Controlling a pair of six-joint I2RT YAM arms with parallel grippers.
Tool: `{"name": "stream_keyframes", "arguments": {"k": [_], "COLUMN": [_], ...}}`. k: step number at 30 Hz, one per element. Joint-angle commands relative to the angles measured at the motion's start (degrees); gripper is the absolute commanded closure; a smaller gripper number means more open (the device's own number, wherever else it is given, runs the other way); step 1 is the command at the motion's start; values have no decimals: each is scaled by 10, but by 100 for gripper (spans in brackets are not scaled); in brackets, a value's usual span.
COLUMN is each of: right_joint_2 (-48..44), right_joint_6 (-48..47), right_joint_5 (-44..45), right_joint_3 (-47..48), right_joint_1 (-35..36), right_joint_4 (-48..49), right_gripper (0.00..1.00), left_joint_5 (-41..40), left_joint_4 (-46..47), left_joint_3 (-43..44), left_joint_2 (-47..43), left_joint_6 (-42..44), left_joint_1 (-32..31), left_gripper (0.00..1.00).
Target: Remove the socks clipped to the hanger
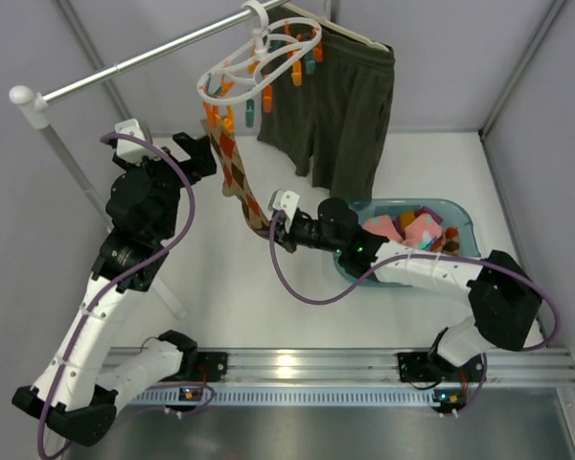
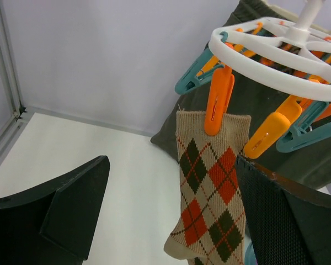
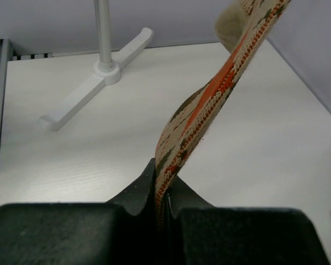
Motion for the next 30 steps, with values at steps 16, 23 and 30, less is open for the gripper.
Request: {"name": "stream_keyframes", "arguments": {"k": [16, 23, 30], "right_joint_2": [-184, -181, -177], "right_joint_6": [1, -23, -30], "right_joint_5": [-254, -304, -338], "right_joint_3": [13, 58, 74], "right_joint_1": [-155, -168, -171], "right_joint_4": [-228, -324, -347], "right_gripper": [100, 100, 100], "left_joint_5": [567, 712, 766], "left_joint_4": [215, 453, 572], "left_joint_3": [-79, -98, -49], "left_joint_2": [26, 84, 166], "left_joint_6": [-129, -249, -318], "left_joint_1": [175, 268, 276], "left_gripper": [2, 3, 7]}}
